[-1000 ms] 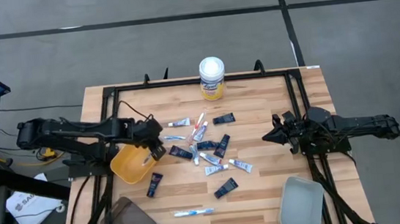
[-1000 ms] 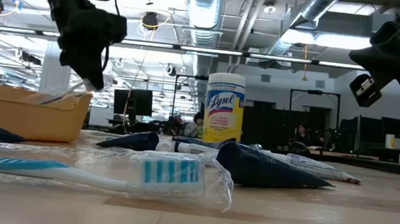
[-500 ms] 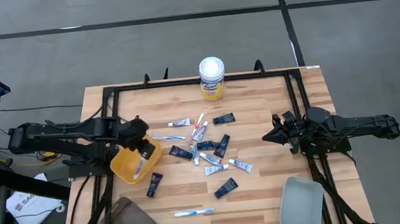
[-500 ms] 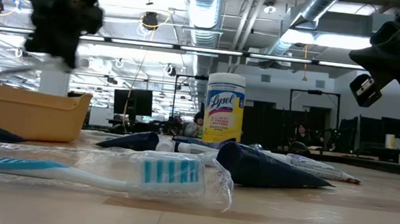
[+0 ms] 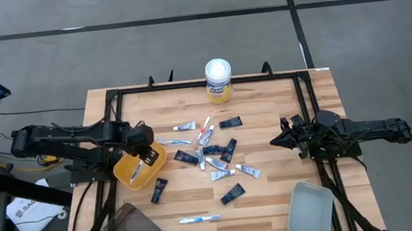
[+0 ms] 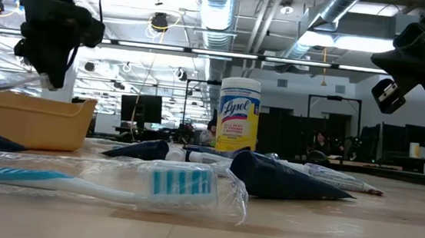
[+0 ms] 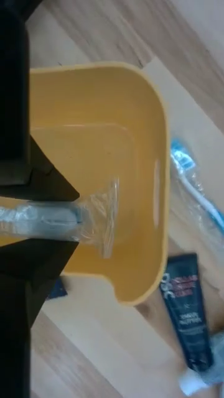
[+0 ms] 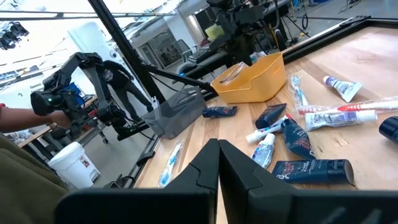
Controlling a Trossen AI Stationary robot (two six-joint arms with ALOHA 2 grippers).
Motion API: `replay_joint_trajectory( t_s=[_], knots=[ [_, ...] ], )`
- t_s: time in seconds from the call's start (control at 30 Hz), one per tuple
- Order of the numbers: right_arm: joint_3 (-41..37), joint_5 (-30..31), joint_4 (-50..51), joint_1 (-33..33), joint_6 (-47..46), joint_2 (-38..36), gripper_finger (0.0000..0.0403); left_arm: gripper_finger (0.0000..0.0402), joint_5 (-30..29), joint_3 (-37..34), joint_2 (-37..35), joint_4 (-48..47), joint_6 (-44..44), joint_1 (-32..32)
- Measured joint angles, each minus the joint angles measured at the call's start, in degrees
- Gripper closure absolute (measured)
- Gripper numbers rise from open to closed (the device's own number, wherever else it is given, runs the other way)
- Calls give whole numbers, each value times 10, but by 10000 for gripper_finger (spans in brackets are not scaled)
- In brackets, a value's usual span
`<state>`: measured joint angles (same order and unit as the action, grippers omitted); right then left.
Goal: Pick & Place Travel size toiletries
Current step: Put the dark blue toothbrush into the yellow bin, then put the top blue toothbrush into the yellow bin
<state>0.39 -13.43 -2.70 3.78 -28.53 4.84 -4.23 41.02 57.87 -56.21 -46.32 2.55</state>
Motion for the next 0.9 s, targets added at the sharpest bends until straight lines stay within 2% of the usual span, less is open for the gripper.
replay_joint_trajectory(
  t_s=[0.13,0.27,0.47,0.63,0.8,0.9],
  knots=[
    [0,0,0,0,0,0,403,288,1,0,5,0,13,0],
    [0,0,0,0,0,0,403,232,3,0,7,2,24,0],
    [0,0,0,0,0,0,403,154,55,6,7,23,26,0],
    [0,0,0,0,0,0,403,151,62,43,4,115,55,0],
    [0,0,0,0,0,0,403,159,-6,85,32,183,145,2],
    [0,0,0,0,0,0,403,148,-15,109,77,192,201,22]
  ],
)
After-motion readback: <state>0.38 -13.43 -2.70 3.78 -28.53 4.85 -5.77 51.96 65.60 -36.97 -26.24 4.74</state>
